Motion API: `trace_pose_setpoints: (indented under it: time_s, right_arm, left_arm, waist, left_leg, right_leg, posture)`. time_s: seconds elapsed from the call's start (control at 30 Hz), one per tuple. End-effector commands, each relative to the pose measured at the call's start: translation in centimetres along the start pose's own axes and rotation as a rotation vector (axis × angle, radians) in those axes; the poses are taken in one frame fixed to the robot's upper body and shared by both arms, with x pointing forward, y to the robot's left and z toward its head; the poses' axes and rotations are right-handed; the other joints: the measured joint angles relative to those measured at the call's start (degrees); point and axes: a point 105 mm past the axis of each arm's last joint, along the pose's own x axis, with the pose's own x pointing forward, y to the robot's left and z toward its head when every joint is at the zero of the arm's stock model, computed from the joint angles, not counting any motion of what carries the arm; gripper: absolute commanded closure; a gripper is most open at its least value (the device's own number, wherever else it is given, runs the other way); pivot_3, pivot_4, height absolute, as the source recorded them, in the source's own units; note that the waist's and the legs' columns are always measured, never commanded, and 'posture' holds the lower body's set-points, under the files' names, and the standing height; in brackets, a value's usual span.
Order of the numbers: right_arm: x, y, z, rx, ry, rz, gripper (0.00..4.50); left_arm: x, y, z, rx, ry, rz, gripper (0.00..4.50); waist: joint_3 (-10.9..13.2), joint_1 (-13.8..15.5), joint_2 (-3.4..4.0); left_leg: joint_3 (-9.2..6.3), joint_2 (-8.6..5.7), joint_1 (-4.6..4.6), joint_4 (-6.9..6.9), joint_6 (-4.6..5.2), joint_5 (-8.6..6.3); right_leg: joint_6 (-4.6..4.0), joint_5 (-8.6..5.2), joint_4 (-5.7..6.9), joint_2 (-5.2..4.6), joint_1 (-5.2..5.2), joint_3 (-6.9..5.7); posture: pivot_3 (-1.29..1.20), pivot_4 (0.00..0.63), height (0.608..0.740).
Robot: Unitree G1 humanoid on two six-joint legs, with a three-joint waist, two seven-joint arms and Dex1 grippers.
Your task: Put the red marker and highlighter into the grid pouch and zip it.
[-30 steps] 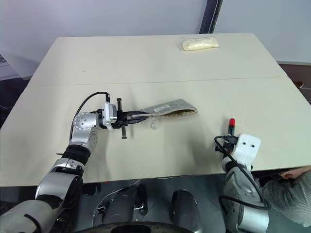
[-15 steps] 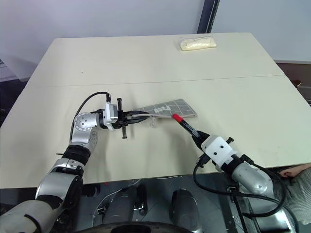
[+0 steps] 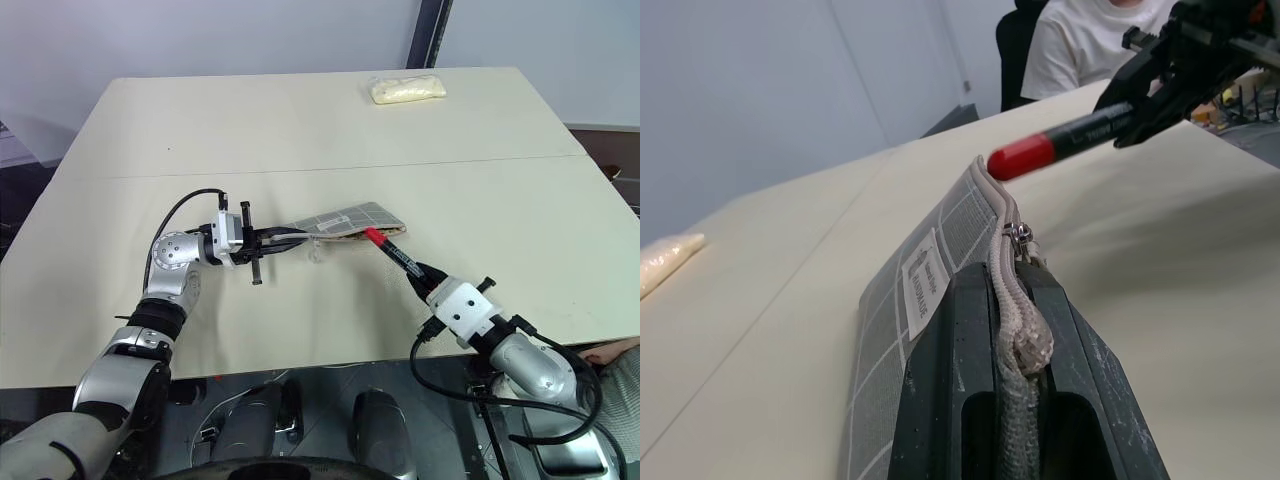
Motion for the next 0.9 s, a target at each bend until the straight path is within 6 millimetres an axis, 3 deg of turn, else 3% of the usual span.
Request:
trace_pose_setpoints:
  time_s: [0.03,0.27,0.43,0.6,0.73,0.9]
  right_arm:
    - [0.2,-0.2,0.7,-0.029,-0.035,-0.005,4.08]
    - [0.9,-0.9,1.2,-0.070,-0.043,-0.012,4.08]
    - [2.1,-0.2,1.2,-0.148,-0.035,0.072,4.08]
    - [3.4,-0.1,0.9,-0.339,-0.002,0.179,4.08]
    - [5.3,0.0,2.4,-0.516,-0.095,0.251,4.08]
    - [7.7,1.5,4.3,-0.613,-0.223,0.307,4.08]
  left_arm:
    - [0.3,0.7,1.1,0.054,-0.023,0.008,4.50]
    - [0.3,0.3,1.3,0.087,-0.014,-0.033,4.50]
    - [0.7,-0.6,1.4,0.177,0.015,-0.131,4.50]
    - [1.0,-0.6,1.8,0.224,0.010,-0.167,4.50]
    - [1.3,-0.8,2.3,0.230,-0.022,-0.179,4.50]
    - [1.5,-1.6,1.9,0.214,-0.040,-0.195,4.50]
  waist:
    - [0.0,0.0,0.00]
    - [0.0,0.0,0.00]
    - [0.0,0.0,0.00]
    - [0.0,0.0,0.00]
    - [0.0,-0.1,0.00]
    - [0.0,-0.1,0.00]
  left_leg:
    - [0.00,0.01,0.00,0.00,0.00,0.00]
    - [0.00,-0.01,0.00,0.01,0.00,0.00]
    - [0.00,0.00,-0.01,0.00,0.00,0.00]
    - [0.01,-0.02,-0.02,0.03,0.01,0.01]
    - [0.01,-0.01,-0.02,0.05,0.01,0.01]
    - [0.02,0.00,-0.03,0.02,0.01,0.03]
  right_leg:
    - [0.00,0.00,0.00,0.00,0.00,0.00]
    - [0.01,0.00,0.01,0.00,0.03,0.00]
    - [0.00,0.00,0.01,0.00,0.00,0.00]
    - [0.00,0.00,0.00,-0.02,-0.02,0.00]
    - [0.00,0.01,0.02,0.00,-0.02,0.00]
    - [0.04,0.02,0.07,0.04,0.15,0.00]
  posture:
    - [0.00,0.150,0.740]
    - [0.00,0.150,0.740]
    - [0.00,0.150,0.740]
    - [0.00,0.150,0.740]
    - [0.00,0.150,0.740]
    - [0.00,0.150,0.740]
